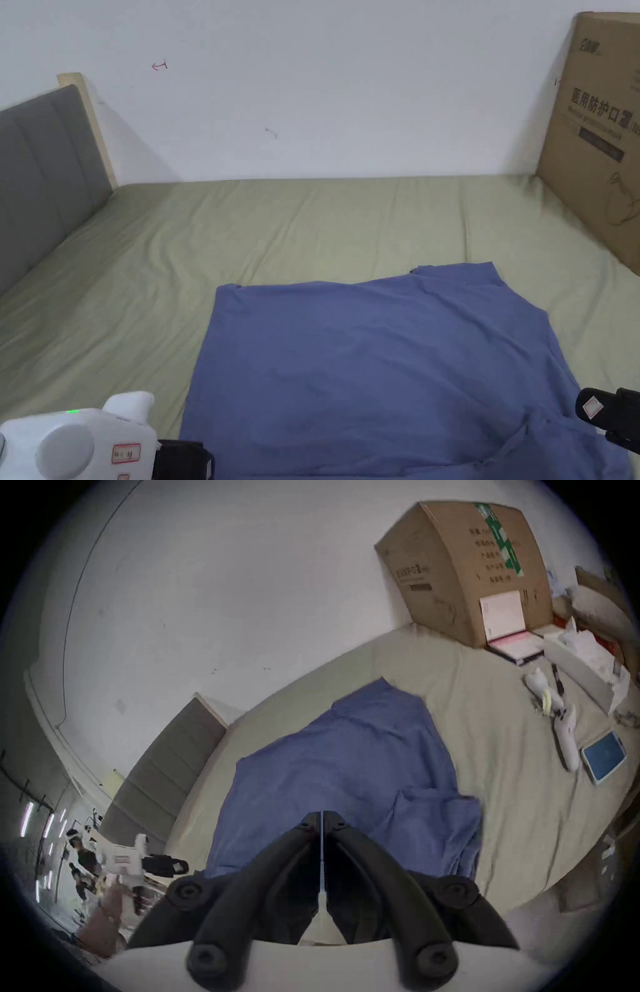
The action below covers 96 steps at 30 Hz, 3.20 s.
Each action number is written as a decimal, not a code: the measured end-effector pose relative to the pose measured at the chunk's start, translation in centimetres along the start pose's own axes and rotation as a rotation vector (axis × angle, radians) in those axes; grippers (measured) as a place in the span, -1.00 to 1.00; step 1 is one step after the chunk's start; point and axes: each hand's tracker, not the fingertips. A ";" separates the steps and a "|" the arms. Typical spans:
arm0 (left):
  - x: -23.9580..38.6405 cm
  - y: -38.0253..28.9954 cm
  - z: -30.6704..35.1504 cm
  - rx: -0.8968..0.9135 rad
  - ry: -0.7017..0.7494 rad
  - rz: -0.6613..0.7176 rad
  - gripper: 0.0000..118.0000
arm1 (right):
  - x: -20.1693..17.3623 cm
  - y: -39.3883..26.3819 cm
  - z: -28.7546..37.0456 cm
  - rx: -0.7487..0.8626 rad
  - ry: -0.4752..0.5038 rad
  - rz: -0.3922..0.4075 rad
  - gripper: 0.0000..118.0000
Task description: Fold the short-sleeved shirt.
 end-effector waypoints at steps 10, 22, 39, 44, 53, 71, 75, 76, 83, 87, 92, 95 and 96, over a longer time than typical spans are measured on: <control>-0.8 -2.9 -5.0 -0.013 0.127 -0.074 0.10 | 0.7 -1.4 -0.7 -0.067 -0.066 0.017 -0.98; 2.5 -2.3 0.6 0.167 -0.024 -0.035 -0.95 | 6.0 -0.8 -3.2 -0.236 -0.292 0.066 0.81; 0.4 -2.8 -0.5 0.107 0.001 0.017 -0.95 | 10.3 -3.0 -6.2 -0.461 -0.328 0.147 -0.91; -0.2 -2.9 0.3 0.109 -0.026 0.031 -0.95 | 9.2 -2.8 -4.1 -0.431 -0.314 0.176 -0.91; -1.3 -1.4 3.1 0.149 -0.074 0.070 -0.95 | 6.2 -1.1 -0.7 -0.360 -0.252 0.183 -0.91; -0.6 16.5 -6.1 0.095 -0.073 0.156 -0.92 | 5.6 13.3 -18.9 -0.316 -0.337 0.054 -0.91; -0.5 17.6 -7.9 0.108 -0.042 0.173 -0.46 | 7.4 13.9 -22.8 -0.302 -0.398 0.050 0.20; -0.5 17.6 -8.1 0.114 -0.037 0.176 -0.07 | 7.7 13.9 -23.3 -0.300 -0.401 0.040 0.61; -0.1 15.8 -7.1 0.164 -0.051 0.120 0.93 | 7.8 12.1 -20.2 -0.208 -0.407 0.064 0.76; 1.5 11.4 -3.5 0.271 -0.061 0.015 0.92 | 5.4 9.1 -15.1 -0.133 -0.313 0.158 0.75; 2.2 5.3 0.0 0.349 -0.121 0.018 -0.64 | 2.7 4.4 -8.7 0.027 -0.195 0.208 -0.59; 1.5 3.6 -0.1 0.361 -0.124 0.069 -0.98 | 1.6 2.8 -6.9 0.079 -0.161 0.150 -1.00; 1.4 3.2 0.0 0.366 -0.132 0.077 -0.99 | 1.6 2.6 -6.6 0.074 -0.110 0.108 -1.00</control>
